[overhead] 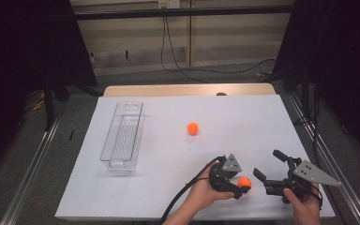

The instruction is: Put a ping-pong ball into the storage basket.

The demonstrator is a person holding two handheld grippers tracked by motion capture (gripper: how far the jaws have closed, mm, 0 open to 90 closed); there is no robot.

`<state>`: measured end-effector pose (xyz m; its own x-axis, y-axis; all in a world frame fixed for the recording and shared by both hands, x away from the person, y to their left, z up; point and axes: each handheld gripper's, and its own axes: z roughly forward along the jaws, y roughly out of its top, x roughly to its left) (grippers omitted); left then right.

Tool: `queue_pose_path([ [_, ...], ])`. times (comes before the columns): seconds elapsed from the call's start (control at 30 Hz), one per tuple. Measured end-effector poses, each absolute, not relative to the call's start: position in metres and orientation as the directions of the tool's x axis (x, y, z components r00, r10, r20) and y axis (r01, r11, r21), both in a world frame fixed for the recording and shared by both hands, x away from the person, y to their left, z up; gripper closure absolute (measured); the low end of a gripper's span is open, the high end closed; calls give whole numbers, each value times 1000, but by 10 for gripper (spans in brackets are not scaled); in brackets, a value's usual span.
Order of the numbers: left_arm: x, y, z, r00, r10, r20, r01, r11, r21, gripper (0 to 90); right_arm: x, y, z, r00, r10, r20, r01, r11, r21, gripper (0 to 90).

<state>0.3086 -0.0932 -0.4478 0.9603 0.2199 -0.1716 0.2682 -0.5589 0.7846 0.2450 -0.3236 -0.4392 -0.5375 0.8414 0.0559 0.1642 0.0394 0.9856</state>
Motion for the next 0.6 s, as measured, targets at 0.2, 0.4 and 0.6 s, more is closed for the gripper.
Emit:
queue_pose_path([
  [0.2,309,-95,-449,965,199,-173,258,-572,778,381,245,-324,-439,-537,842,54,164,41,986,14],
  [0.4,309,-99,-450,965,192,-181,260,-580,772,400,245,-324,-439,-536,842,55,164,40,986,14],
  [0.6,309,-107,-449,970,177,-169,243,-617,749,456,245,-324,-439,-532,844,59,169,38,985,15],
])
